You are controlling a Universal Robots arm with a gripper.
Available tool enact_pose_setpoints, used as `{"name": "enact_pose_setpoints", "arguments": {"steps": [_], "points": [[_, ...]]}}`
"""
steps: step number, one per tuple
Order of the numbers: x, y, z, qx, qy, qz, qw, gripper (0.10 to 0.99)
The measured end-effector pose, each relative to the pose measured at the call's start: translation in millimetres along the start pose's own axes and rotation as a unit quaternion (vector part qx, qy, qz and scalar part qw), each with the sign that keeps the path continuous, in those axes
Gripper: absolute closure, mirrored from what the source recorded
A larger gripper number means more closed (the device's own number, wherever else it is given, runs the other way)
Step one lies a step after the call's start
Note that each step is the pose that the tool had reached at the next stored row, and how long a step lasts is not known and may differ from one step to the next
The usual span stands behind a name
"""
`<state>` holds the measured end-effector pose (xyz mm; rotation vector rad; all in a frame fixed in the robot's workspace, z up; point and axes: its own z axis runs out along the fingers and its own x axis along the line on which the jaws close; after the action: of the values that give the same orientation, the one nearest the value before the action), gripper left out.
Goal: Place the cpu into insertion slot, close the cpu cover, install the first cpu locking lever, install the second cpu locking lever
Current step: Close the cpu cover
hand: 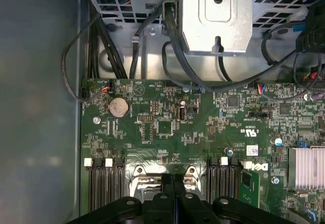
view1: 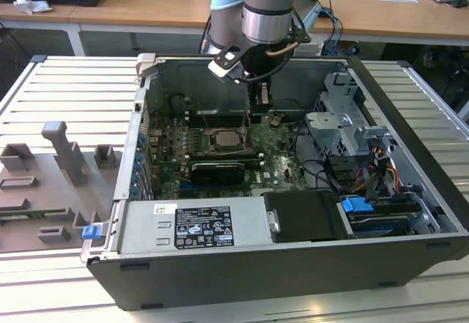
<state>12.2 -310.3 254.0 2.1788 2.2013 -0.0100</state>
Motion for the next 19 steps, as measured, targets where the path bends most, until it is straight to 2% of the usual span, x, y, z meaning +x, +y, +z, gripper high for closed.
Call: {"name": "enact_pose_setpoints", "arguments": {"steps": [10, 14, 19], "points": [[0.2, -11.1, 1.1, 0.0000, 0.0001, 0.000, 1.0000, 0.980], [0.4, -14.7, 6.9, 0.0000, 0.0000, 0.000, 1.0000, 0.980], [0.8, -27.3, 14.3, 0.0000, 0.0000, -0.001, 1.0000, 0.980]]}}
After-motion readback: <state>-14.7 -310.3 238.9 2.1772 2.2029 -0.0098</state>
